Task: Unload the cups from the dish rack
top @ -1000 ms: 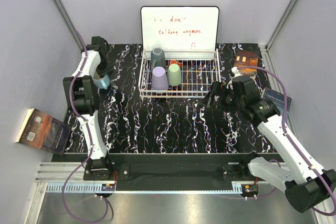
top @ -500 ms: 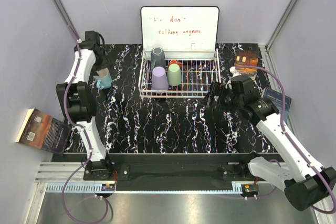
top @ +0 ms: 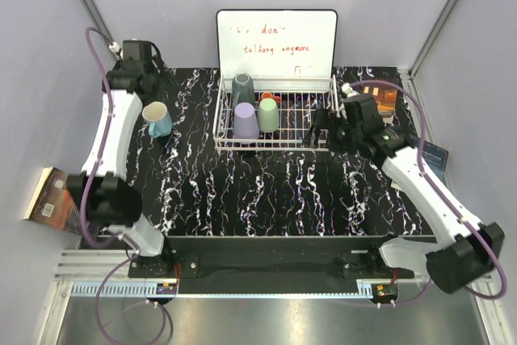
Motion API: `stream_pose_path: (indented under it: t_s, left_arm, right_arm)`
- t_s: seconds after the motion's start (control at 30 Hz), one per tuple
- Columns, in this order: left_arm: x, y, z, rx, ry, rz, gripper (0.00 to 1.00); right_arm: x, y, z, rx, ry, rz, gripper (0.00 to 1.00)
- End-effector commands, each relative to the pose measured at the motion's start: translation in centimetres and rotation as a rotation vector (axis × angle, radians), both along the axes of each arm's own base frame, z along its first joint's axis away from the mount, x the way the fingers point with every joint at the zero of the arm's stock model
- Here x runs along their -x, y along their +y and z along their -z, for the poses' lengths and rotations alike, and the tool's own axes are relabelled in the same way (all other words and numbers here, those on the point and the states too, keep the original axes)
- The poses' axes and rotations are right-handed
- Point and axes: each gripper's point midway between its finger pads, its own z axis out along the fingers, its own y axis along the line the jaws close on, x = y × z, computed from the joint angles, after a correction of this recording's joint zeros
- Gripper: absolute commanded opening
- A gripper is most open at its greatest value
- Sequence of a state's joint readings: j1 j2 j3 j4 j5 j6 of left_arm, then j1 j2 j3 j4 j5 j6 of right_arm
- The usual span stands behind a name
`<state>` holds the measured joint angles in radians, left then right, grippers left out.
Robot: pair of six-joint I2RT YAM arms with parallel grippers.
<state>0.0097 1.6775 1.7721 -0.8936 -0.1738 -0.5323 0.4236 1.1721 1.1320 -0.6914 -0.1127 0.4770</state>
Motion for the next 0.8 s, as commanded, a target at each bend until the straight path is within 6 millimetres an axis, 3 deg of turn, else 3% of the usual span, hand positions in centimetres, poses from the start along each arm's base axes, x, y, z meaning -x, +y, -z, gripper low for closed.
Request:
stream_pose_path:
  t_s: [0.0,0.03,0.07,0.1,0.13,0.17,0.2,0.3,0.33,0.37,0.4,0.43,0.47,0.63,0.77]
  left_arm:
    - [3.3,-4.0,-5.3,-0.057,-0.172,0.075,0.75]
    - [4.6,-3.8,-6.6,-0.080,-0.208,0.059,0.75]
    - [5.4,-4.2,-5.6,-0.089,-0.190,0.071,0.75]
    - [6.1,-4.3,-5.6,-0.090,-0.194,0.070,0.75]
    - [6.8,-4.3,-5.5,-0.090,-0.196,0.070,0.75]
    - [8.2,-4.8,-5.3,-0.085,-0.202,0.088,0.75]
    - [8.9,-5.1,-5.1,-0.081,-0.202,0.098,0.75]
    - [11.6,-6.0,-4.0,-0.071,-0.206,0.133,0.75]
    - [12.3,-6.1,-3.8,-0.070,-0.206,0.142,0.75]
    - [13.4,-6.4,-3.2,-0.059,-0.207,0.153,0.75]
    - [14.0,-6.7,-2.9,-0.044,-0.209,0.168,0.75]
    - [14.6,-6.9,-2.0,-0.045,-0.192,0.180,0.75]
    - [15.2,-6.8,-2.3,-0.037,-0.212,0.178,0.75]
    - [16.7,-7.0,-1.0,-0.025,-0.191,0.192,0.75]
    - [17.2,-7.2,-0.7,-0.019,-0.190,0.197,0.75]
  right_arm:
    - [-5.9,1.1,-2.0,0.063,-0.087,0.008,1.00]
    - [-6.5,1.6,-1.9,0.059,-0.079,0.002,1.00]
    - [-7.7,2.4,-3.0,0.039,-0.105,0.001,1.00]
    - [-8.9,3.1,-1.6,0.044,-0.070,0.002,1.00]
    - [-9.7,3.7,-1.6,0.039,-0.074,0.001,1.00]
    - [-10.6,4.6,-2.8,0.035,-0.104,-0.004,1.00]
    - [-11.6,5.5,-1.4,0.055,-0.078,-0.014,1.00]
    - [-14.3,8.0,-1.0,0.092,-0.090,-0.048,1.00]
    - [-15.3,8.7,-2.9,0.081,-0.119,-0.049,1.00]
    - [-16.3,9.3,-1.1,0.107,-0.085,-0.054,1.00]
    - [-16.6,9.5,-0.9,0.119,-0.071,-0.059,1.00]
    - [-17.5,10.1,-2.8,0.101,-0.111,-0.059,1.00]
    - [-18.1,10.8,-1.5,0.119,-0.092,-0.073,1.00]
    - [-20.3,11.6,-0.2,0.170,-0.066,-0.069,1.00]
    - [-20.8,12.1,1.2,0.187,-0.045,-0.069,1.00]
